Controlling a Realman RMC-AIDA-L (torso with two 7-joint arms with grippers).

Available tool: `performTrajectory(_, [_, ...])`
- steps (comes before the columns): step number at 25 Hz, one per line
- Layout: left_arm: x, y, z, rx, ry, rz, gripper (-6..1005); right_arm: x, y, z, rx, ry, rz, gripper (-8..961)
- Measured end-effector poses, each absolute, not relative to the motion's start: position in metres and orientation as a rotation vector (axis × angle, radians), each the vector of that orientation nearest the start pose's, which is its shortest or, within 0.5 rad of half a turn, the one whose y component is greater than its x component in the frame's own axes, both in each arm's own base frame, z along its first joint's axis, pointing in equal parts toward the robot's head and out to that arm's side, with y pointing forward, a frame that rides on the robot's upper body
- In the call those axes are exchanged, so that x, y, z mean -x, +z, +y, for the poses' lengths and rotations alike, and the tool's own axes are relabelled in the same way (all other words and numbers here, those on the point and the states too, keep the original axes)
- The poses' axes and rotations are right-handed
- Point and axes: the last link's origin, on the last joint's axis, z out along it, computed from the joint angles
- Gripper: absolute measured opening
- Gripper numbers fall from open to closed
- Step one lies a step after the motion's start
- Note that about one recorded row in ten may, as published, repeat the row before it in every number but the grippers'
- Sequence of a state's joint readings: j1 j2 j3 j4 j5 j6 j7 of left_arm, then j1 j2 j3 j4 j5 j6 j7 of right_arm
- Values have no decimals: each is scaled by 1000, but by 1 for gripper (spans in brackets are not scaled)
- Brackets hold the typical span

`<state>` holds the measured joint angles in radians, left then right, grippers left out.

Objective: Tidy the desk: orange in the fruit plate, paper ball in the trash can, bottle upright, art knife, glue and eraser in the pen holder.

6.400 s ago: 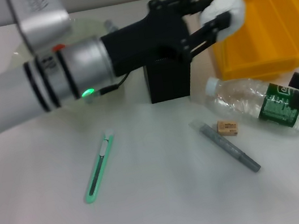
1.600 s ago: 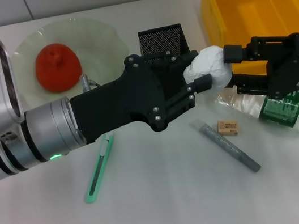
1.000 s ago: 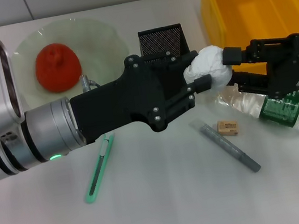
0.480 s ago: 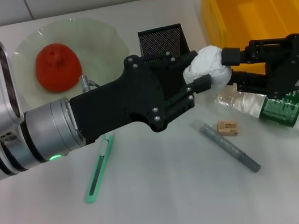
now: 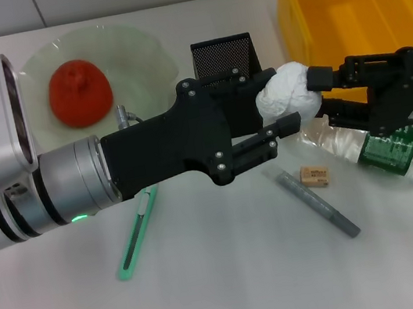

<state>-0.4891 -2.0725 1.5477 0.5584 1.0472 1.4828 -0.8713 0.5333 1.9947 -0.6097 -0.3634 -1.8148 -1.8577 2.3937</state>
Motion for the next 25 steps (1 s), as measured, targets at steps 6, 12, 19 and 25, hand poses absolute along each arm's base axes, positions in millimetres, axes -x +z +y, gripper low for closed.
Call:
performTrajectory(6, [178, -61, 301, 2702, -1203, 21, 516, -251, 17, 296, 2286, 1346, 2301, 411])
performTrajectory(12, [180, -59, 302, 2687, -1196, 8, 569, -253, 18, 295, 2275, 1360, 2296, 410])
performTrajectory(19, [183, -57, 306, 2663, -1181, -11, 629, -258, 20, 289, 2258, 1378, 2291, 395])
performTrajectory(25, [185, -55, 308, 2646, -1178, -20, 630, -263, 23, 287, 2237, 1401, 2270, 384])
